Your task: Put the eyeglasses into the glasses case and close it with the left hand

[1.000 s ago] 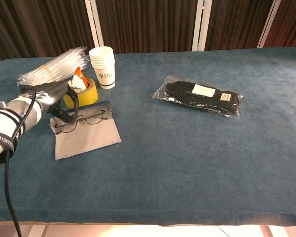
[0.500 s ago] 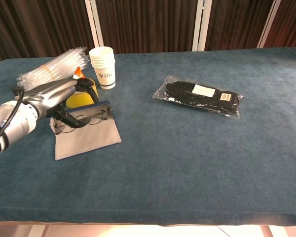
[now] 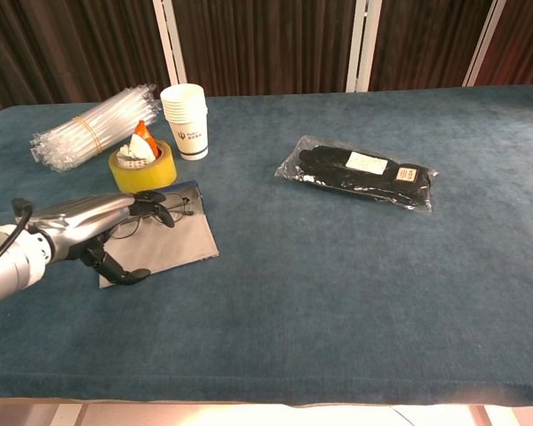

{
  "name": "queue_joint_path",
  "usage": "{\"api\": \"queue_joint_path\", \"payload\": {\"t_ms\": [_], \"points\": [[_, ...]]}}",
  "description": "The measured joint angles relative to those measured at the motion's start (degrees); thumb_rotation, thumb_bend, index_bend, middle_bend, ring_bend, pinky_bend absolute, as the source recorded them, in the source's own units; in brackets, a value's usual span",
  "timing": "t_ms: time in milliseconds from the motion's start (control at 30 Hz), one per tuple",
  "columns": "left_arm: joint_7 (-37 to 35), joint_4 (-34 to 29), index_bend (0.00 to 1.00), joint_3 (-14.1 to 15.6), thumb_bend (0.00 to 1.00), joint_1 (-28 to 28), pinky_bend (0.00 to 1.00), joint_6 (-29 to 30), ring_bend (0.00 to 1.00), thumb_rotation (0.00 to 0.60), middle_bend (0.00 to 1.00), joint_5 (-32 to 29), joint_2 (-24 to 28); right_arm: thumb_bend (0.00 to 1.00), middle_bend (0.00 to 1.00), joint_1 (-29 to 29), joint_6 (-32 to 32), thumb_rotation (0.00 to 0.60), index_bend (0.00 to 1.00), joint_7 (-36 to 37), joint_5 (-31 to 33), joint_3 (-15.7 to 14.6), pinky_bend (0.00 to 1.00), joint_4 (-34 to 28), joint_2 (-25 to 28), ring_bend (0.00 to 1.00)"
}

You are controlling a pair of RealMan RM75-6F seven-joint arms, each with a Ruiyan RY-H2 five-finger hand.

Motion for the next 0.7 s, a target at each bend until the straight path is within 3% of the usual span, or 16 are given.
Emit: {"api": "queue_joint_path", "payload": {"t_ms": [333,700], "points": [[1.41,0.38,0.26,0.71,0.29,-0.73,0.00,-2.17,0.00,0.568,0.00,-2.28,0.33,0.28,0.00,0.12,-0.16,0.600,0.00,0.11,0.12,0.08,0.00,-0.07,0.03,0.00],[4.51,2.08,0.27,1.23,0.29,-0.95,0.00,-0.13,0.00,0.571,0.00,-2.74,-1.21,0.28,0.00,-0.06,0.33,0.600,0.00,0.55,-0.14,0.03,0.00,-0.09,0.25,0.00]]}}
